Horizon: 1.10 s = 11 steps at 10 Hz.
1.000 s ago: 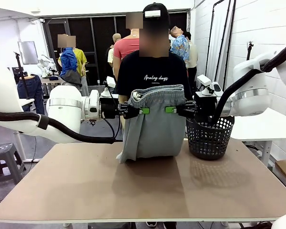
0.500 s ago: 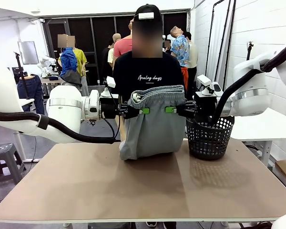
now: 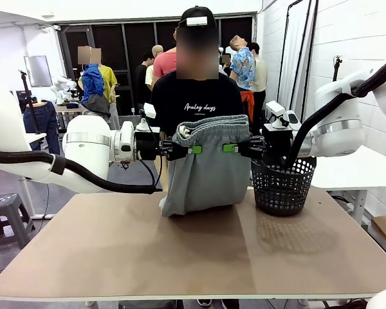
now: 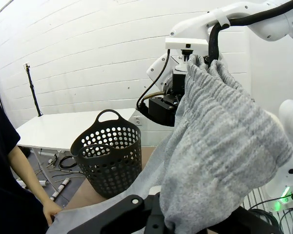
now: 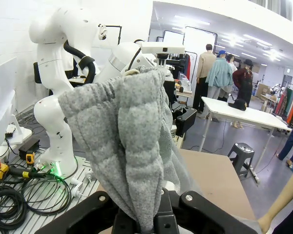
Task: Fold the training pants.
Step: Release the ends of the Training pants and then grab the overlapped ends.
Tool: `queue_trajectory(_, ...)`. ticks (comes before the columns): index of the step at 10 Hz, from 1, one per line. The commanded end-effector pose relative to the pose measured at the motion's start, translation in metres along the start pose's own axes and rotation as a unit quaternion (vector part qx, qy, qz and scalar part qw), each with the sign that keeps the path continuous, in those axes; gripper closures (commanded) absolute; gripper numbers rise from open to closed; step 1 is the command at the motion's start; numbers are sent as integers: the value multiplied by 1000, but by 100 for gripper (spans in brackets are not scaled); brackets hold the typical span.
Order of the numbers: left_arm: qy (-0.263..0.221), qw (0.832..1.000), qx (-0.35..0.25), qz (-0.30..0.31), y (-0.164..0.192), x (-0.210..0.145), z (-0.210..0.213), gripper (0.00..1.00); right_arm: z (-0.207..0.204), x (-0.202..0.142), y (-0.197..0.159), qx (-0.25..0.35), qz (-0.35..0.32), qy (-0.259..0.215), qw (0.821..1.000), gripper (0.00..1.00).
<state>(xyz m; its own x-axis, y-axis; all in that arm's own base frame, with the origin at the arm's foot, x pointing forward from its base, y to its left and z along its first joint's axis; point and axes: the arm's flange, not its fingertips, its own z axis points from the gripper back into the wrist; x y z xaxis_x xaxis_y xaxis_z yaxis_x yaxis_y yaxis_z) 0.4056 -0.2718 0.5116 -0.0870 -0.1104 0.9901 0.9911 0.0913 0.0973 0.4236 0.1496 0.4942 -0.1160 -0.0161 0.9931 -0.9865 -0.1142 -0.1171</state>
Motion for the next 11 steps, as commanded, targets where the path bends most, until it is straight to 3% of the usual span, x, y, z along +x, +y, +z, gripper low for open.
queue_trajectory(1,-1,1000,5,0,0,2,1,100,-1,1,2,2,1,-1,1000,100)
queue_trajectory(11,-1,1000,5,0,0,2,1,100,-1,1,2,2,1,-1,1000,100)
